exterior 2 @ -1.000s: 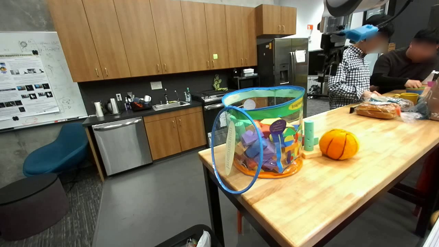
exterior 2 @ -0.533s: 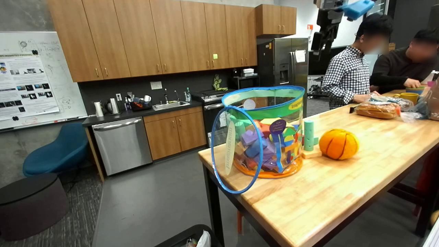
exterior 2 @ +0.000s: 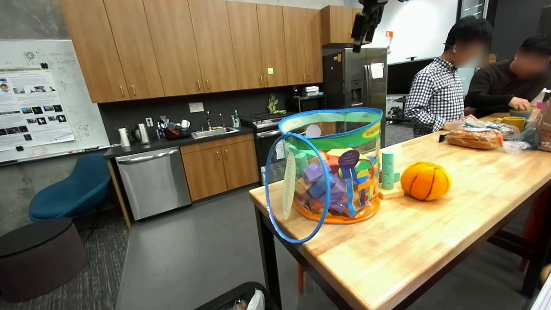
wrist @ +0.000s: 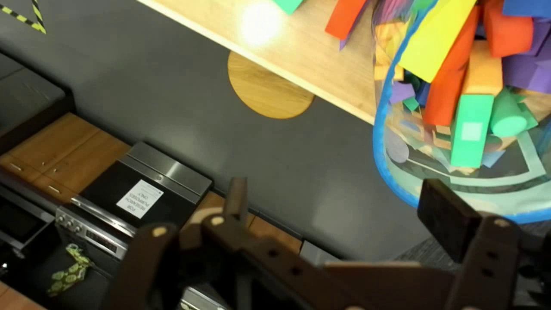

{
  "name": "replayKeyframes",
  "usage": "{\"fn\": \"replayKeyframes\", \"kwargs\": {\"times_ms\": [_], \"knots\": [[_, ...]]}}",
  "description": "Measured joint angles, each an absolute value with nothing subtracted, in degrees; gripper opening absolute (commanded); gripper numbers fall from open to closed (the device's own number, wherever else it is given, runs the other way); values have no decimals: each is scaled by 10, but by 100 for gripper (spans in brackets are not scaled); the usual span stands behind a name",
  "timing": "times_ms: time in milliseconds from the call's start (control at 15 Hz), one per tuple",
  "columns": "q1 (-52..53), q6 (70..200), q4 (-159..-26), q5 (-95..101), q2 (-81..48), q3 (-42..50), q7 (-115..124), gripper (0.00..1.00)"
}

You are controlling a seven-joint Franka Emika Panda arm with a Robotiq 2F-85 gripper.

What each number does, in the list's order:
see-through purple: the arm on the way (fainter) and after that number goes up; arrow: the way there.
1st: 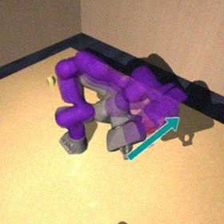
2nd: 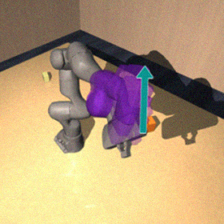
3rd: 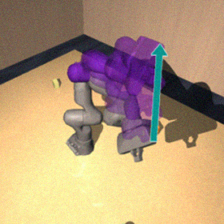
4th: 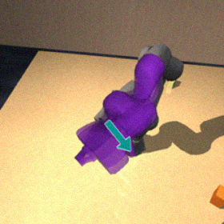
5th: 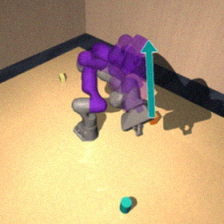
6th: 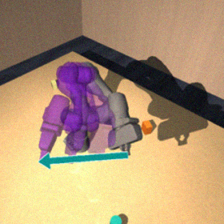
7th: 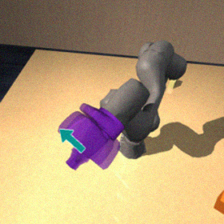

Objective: Take the green triangle out of the bag

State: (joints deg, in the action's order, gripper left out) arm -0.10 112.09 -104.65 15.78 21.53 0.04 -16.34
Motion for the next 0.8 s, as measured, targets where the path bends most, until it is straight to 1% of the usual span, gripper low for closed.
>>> {"fn": "replayKeyframes", "kwargs": {"times_ms": [333,800], "knots": [[12,1122,-977,158,156,-16,-178,100],[12,1123,-966,158,144,-18,-179,100]]}}
